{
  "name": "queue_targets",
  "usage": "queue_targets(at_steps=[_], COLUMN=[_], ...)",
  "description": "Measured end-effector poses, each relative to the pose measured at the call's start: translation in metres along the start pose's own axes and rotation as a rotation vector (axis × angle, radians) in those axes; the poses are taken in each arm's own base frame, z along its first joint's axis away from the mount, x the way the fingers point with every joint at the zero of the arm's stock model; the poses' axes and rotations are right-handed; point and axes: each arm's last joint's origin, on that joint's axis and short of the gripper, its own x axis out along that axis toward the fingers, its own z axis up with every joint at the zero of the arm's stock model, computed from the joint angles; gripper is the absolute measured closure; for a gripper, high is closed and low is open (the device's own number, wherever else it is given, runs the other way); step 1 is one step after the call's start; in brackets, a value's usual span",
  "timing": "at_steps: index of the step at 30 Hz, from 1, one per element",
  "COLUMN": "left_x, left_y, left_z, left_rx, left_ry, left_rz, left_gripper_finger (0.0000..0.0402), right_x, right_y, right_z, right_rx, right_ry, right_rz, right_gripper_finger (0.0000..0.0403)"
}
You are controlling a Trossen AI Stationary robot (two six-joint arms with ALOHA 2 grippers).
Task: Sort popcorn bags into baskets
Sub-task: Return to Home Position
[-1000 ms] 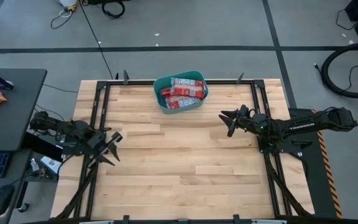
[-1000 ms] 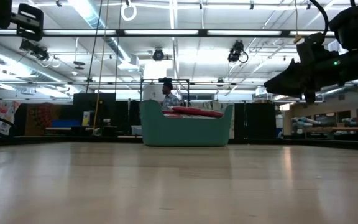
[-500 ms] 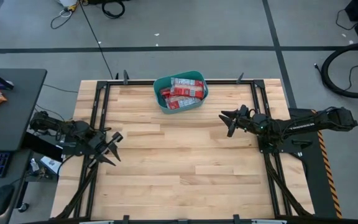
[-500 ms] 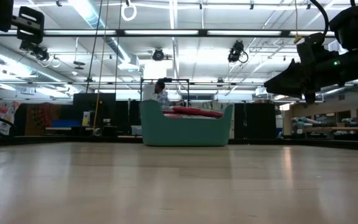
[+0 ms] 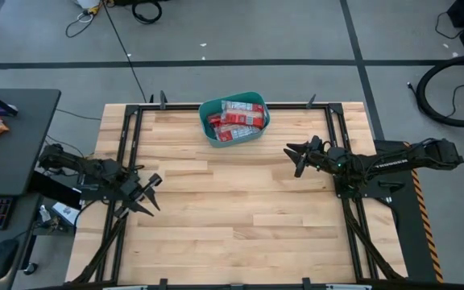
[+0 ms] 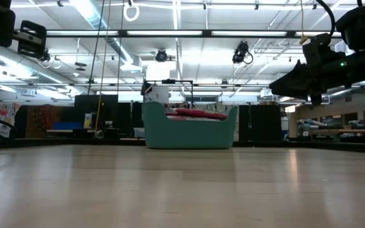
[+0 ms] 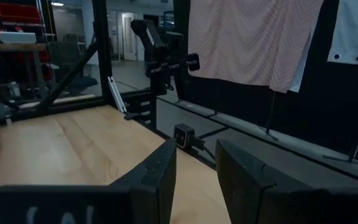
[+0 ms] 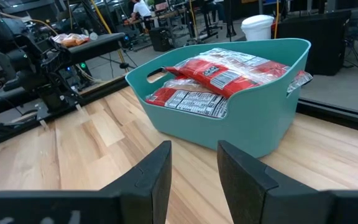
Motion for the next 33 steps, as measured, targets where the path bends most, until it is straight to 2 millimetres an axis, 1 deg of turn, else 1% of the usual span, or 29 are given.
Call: queue_targets(at_steps=[7, 33], left_x=[0.0000, 0.0000], left_y=[-0.0001, -0.0001], left_z=[0.0029, 0.0028], left_rx=[0.011, 0.012], left_ry=[-0.032, -0.032], left_rz=[-0.001, -0.001], left_gripper_finger=[0.0285, 0.0285], right_x=[0.0000, 0.0000], right_y=[0.0000, 0.0000], right_z=[0.0000, 0.0000], right_rx=[0.000, 0.000], right_ry=[0.000, 0.000], right_rz=[0.000, 0.000], right_gripper_finger=[0.0269, 0.0269])
